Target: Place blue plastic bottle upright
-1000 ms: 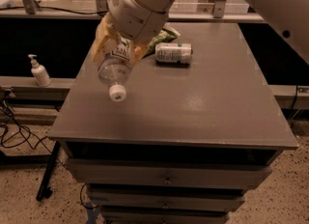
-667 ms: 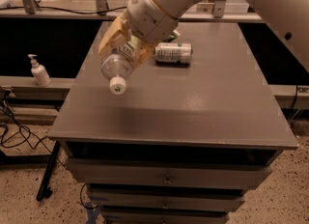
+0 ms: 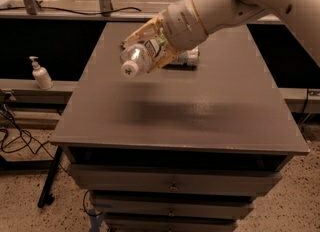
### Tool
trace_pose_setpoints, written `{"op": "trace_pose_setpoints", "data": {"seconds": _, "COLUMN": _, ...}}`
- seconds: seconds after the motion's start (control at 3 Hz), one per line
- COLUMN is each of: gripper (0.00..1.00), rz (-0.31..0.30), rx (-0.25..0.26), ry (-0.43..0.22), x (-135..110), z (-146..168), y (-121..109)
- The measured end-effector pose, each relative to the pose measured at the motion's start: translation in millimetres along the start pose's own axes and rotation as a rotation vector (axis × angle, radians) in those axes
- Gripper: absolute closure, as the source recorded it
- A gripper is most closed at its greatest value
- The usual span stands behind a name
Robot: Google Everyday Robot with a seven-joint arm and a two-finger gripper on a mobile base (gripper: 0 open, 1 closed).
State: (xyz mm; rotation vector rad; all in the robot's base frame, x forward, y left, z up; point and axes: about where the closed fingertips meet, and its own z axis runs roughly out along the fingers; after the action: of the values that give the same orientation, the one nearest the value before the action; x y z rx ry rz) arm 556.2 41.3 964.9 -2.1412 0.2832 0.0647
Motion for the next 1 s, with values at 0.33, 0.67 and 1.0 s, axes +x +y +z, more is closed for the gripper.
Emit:
{"op": "trace_pose_setpoints", "data": {"seconds": 0.33, "gripper": 1.0, "rz": -0.002, "rx": -0.001, "ry": -0.001, "x": -0.2, "z": 0.4, "y": 0.1}}
{"op": "trace_pose_setpoints", "data": {"seconds": 0.67, "gripper": 1.0, "rz": 0.071, "rx": 0.101, "ry": -0.015, "x": 3.5, "z": -0.2, "y": 1.0}}
{"op": "trace_pose_setpoints", "data": {"seconds": 1.0, "gripper": 1.0, "rz": 0.275, "rx": 0.339, "ry": -0.063, "x": 10.6, "z": 9.6, "y": 24.2}}
